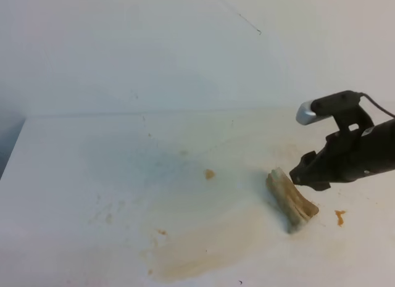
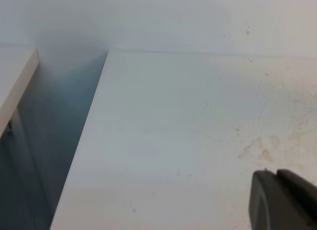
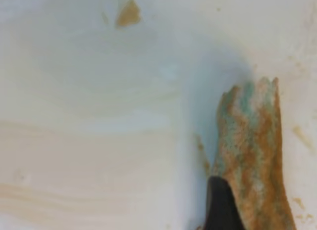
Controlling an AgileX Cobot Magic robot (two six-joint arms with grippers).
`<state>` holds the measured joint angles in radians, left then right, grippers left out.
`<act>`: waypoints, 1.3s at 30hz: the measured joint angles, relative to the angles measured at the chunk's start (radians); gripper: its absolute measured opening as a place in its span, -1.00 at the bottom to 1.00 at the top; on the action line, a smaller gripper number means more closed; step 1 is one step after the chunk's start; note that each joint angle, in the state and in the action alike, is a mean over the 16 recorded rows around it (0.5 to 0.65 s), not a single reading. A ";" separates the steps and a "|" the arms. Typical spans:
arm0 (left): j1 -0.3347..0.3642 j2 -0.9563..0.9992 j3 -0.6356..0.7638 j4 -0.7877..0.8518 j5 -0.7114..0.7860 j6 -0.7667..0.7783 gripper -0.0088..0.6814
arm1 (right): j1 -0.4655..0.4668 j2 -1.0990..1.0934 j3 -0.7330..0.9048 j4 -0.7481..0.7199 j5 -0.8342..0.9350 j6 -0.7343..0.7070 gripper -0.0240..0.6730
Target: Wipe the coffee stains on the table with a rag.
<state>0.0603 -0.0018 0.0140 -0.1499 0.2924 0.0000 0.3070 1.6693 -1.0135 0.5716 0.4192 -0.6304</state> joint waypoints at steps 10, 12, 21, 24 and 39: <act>0.000 -0.002 0.002 0.000 0.000 0.000 -0.97 | 0.000 -0.277 -0.006 -0.090 0.127 0.019 -0.30; 0.000 0.000 0.002 0.000 0.000 0.000 -0.97 | 0.000 -0.351 -0.007 -0.128 0.171 0.039 -0.43; 0.000 0.002 0.002 0.000 0.001 0.000 -0.98 | 0.000 -0.716 0.034 -0.400 0.331 0.308 -0.87; 0.000 0.000 0.005 0.000 0.001 0.000 -0.98 | 0.000 -0.839 0.083 -0.503 0.332 0.447 -0.91; 0.000 -0.002 0.005 0.000 0.000 0.000 -0.97 | 0.000 -1.099 0.431 -0.869 0.066 0.897 -0.93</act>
<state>0.0605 -0.0035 0.0187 -0.1499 0.2924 0.0000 0.3070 0.5703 -0.5826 -0.2973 0.4848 0.2663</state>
